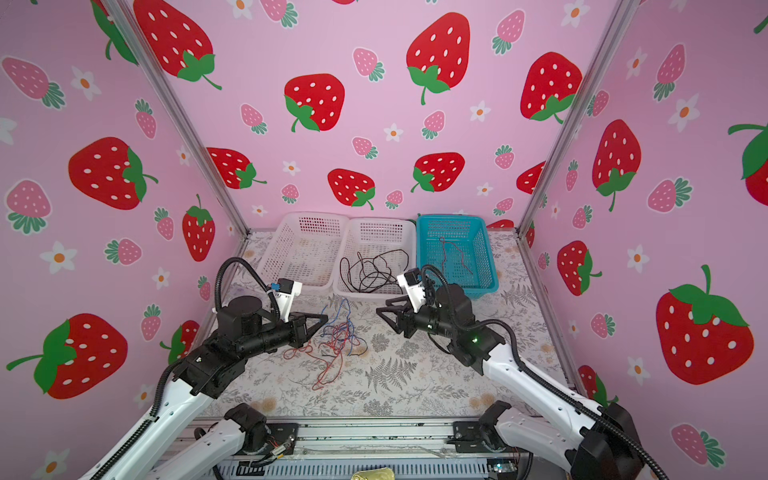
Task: Untangle the cables
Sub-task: 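Bring the right gripper back to the tangle held by the left gripper, then grasp a blue wire from the tangle with the right gripper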
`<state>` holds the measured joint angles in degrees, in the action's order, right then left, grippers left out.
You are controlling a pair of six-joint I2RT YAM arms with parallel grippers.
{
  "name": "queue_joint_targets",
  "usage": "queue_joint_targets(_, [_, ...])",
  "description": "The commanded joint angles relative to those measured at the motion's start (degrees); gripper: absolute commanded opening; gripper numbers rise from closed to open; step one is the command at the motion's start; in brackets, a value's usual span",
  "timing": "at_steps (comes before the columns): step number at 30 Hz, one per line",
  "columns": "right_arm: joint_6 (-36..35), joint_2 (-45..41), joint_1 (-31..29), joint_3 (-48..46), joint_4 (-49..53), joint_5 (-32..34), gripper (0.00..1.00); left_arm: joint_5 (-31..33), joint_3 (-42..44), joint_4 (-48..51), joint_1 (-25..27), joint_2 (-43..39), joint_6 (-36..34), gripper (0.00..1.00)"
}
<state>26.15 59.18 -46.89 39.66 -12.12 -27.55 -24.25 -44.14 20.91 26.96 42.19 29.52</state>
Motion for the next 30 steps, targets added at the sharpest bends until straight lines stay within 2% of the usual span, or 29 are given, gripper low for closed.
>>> queue_joint_targets(1, [1.9, 1.1, -5.3, -2.8, -9.0, -0.2, 0.48, 0.9, -3.2, -3.3, 0.8, 0.3, 1.9, 0.0])
queue_joint_targets(5, [2.0, 5.3, -10.4, -4.5, -12.5, 3.7, 0.48, 1.5, -3.7, -4.4, 2.1, 1.0, 2.8, 0.0])
queue_joint_targets(8, [4.0, 8.2, -12.2, -6.0, -18.0, 4.7, 0.47, 2.7, -3.8, -4.4, 3.2, 0.7, 2.8, 0.0])
queue_joint_targets(12, [3.2, 11.3, -13.8, -5.3, -18.4, 8.6, 0.44, 4.0, -3.8, -4.8, 4.5, 0.2, 3.1, 0.0])
queue_joint_targets(18, [5.8, 14.2, -14.2, -6.3, -23.7, 9.4, 0.26, 5.7, -2.7, -6.3, 6.3, -0.3, 3.6, 0.0])
queue_joint_targets(24, [5.1, 12.8, -14.6, -5.7, -21.6, 11.9, 0.0, 6.8, -2.4, -6.2, 7.0, -0.3, 3.5, 0.0])
queue_joint_targets(27, [4.0, 9.0, -14.6, -6.0, -18.7, 15.0, 0.0, 7.1, -2.4, -5.0, 7.0, -0.4, 2.7, 0.0])
queue_joint_targets(30, [2.6, 5.4, -14.6, -4.7, -14.6, 16.7, 0.0, 7.5, -1.6, -3.9, 7.0, -0.7, 2.0, 0.18])
